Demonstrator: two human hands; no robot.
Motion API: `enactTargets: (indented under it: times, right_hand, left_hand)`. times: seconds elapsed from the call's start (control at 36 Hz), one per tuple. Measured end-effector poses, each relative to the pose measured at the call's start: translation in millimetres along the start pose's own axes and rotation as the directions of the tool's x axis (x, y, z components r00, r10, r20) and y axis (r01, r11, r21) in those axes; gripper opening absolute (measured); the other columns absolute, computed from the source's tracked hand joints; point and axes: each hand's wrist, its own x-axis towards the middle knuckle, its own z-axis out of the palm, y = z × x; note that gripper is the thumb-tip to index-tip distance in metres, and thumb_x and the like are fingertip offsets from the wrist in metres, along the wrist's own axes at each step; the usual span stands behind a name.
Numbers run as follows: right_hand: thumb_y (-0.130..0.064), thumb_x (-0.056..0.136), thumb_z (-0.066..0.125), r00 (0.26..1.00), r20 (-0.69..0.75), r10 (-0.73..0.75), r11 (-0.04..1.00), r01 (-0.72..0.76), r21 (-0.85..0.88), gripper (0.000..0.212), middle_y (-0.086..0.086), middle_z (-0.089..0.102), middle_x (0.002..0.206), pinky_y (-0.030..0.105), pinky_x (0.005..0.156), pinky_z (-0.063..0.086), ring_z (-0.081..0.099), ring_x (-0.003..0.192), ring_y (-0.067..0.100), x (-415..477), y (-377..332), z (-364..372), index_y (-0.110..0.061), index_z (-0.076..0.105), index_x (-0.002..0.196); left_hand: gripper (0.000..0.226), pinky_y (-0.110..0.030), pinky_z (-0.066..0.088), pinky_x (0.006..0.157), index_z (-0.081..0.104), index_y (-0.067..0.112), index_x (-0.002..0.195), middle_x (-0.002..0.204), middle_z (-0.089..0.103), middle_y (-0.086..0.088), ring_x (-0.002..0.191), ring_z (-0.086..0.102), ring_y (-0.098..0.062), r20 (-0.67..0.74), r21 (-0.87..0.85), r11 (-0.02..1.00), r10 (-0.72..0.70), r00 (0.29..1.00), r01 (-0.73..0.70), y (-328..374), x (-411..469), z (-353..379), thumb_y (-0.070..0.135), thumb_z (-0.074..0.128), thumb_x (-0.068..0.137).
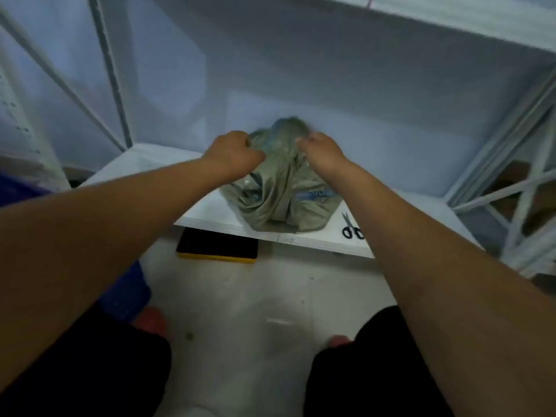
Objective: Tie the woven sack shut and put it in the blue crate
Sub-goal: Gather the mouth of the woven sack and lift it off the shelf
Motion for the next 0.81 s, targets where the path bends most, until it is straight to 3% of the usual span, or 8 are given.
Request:
enactTargets:
  times: [0.14,0.25,0.39,0.44,0.56,0.64,0.72,0.81]
  right_hand:
    - [-0.031,0.096,0.053,0.995,-0.038,0.094,0.989,-0.089,0.114,0.031,0.007,0.063,0.104,0.03,0.084,0.045,0.059,0.096,0.023,51,35,25,-0.009,0.065,0.114]
    - [-0.025,0.093,0.053,0.982,-0.094,0.165,0.974,-0.147,0.174,0.033,0.02,0.065,0.094,0.035,0.077,0.046,0.06,0.088,0.028,84,69,52,0.005,0.063,0.102]
    - [-0.026,0.093,0.052,0.966,-0.112,0.235,0.964,-0.217,0.154,0.03,0.008,0.062,0.081,0.028,0.056,0.034,0.056,0.073,0.02,109,77,59,0.0,0.067,0.093]
    - [-0.028,0.091,0.053,0.964,-0.105,0.246,0.963,-0.23,0.142,0.032,0.011,0.063,0.081,0.028,0.055,0.036,0.058,0.076,0.024,118,79,62,0.001,0.067,0.092]
    - [-0.028,0.087,0.058,0.939,-0.046,0.342,0.903,-0.315,0.291,0.032,0.013,0.07,0.098,0.03,0.07,0.048,0.066,0.089,0.027,133,79,67,-0.003,0.07,0.103]
    - [-0.024,0.094,0.054,0.912,-0.022,0.411,0.843,-0.371,0.389,0.03,0.011,0.066,0.105,0.031,0.076,0.047,0.062,0.091,0.028,146,83,75,-0.004,0.064,0.115]
    - [-0.027,0.091,0.053,0.88,0.053,0.471,0.728,-0.422,0.541,0.04,0.014,0.069,0.114,0.038,0.085,0.056,0.067,0.096,0.03,153,83,89,-0.007,0.064,0.123]
    - [-0.038,0.092,0.052,0.88,0.14,0.455,0.65,-0.435,0.623,0.043,0.009,0.07,0.119,0.044,0.092,0.056,0.067,0.101,0.029,156,78,99,-0.013,0.065,0.125]
  left_hand:
    - [0.012,-0.005,0.032,0.049,0.058,0.018,0.096,0.076,0.051,0.012,0.069,0.048,-0.004,-0.044,-0.222,0.972,-0.092,0.995,0.08,-31,49,55,0.03,0.06,0.093]
    - [0.019,-0.017,0.034,0.073,0.056,0.021,0.102,0.09,0.06,0.005,0.087,0.054,-0.01,-0.01,-0.2,0.972,-0.128,0.992,0.124,-63,85,80,0.038,0.06,0.094]
    - [0.031,-0.028,0.044,0.078,0.059,0.014,0.098,0.091,0.058,0.001,0.092,0.058,-0.022,0.024,-0.359,0.882,-0.319,0.947,0.306,-71,125,79,0.044,0.057,0.091]
    - [0.037,-0.032,0.051,0.088,0.062,0.012,0.103,0.094,0.062,-0.002,0.098,0.061,-0.026,0.08,-0.439,0.812,-0.39,0.917,0.383,-77,131,88,0.046,0.059,0.089]
    - [0.08,-0.044,0.048,0.104,0.047,0.007,0.143,0.134,0.057,-0.011,0.117,0.058,-0.032,0.181,-0.52,0.708,-0.456,0.872,0.478,-75,138,103,0.059,0.062,0.083]
    - [0.083,-0.041,0.045,0.106,0.046,0.007,0.142,0.135,0.055,-0.007,0.118,0.056,-0.03,0.166,-0.514,0.707,-0.473,0.865,0.486,-68,151,111,0.064,0.061,0.083]
    - [0.073,-0.037,0.048,0.102,0.047,0.007,0.14,0.125,0.058,-0.007,0.108,0.058,-0.026,0.342,-0.645,0.499,-0.489,0.803,0.578,-65,161,114,0.049,0.069,0.084]
    - [0.059,-0.04,0.054,0.097,0.057,0.008,0.131,0.128,0.064,-0.013,0.105,0.062,-0.026,0.402,-0.661,0.457,-0.455,0.795,0.595,-72,170,120,0.042,0.069,0.085]
